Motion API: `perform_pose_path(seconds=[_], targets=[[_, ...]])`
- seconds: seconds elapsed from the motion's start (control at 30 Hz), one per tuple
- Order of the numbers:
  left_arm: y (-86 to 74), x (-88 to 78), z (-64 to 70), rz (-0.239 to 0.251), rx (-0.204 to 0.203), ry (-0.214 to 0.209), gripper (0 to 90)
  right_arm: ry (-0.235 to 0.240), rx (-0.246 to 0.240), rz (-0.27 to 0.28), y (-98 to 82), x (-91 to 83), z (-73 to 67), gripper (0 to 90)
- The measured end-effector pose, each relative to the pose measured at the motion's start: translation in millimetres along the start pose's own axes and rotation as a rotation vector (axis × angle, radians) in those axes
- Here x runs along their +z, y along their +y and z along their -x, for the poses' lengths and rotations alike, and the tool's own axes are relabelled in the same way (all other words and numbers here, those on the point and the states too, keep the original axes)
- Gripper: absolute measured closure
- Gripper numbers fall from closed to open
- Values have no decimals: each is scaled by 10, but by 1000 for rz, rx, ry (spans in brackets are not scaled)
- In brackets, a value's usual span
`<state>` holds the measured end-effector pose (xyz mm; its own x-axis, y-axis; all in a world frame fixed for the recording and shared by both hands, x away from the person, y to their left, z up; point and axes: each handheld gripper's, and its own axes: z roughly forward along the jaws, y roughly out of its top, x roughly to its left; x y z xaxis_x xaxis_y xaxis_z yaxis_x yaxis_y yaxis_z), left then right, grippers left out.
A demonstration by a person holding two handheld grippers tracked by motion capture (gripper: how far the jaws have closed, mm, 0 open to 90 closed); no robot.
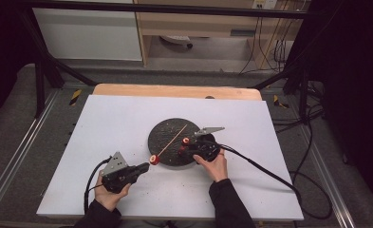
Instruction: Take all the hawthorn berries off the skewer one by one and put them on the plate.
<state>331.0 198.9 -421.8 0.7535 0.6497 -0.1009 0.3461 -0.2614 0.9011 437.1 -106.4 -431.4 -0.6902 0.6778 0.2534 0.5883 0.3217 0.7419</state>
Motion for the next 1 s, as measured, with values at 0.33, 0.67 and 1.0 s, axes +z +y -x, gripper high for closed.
perform_pose_path(seconds=[0.33,0.67,1.0], targets=[[5,23,43,-6,9,-8,882,15,-24,53,-80,-328,-101,217],[10,58,110,-10,18,-22,882,27,7,119,-321,-576,-127,67],[22,138,215,-20,39,-48,882,98,25,142,-398,-571,-215,57]])
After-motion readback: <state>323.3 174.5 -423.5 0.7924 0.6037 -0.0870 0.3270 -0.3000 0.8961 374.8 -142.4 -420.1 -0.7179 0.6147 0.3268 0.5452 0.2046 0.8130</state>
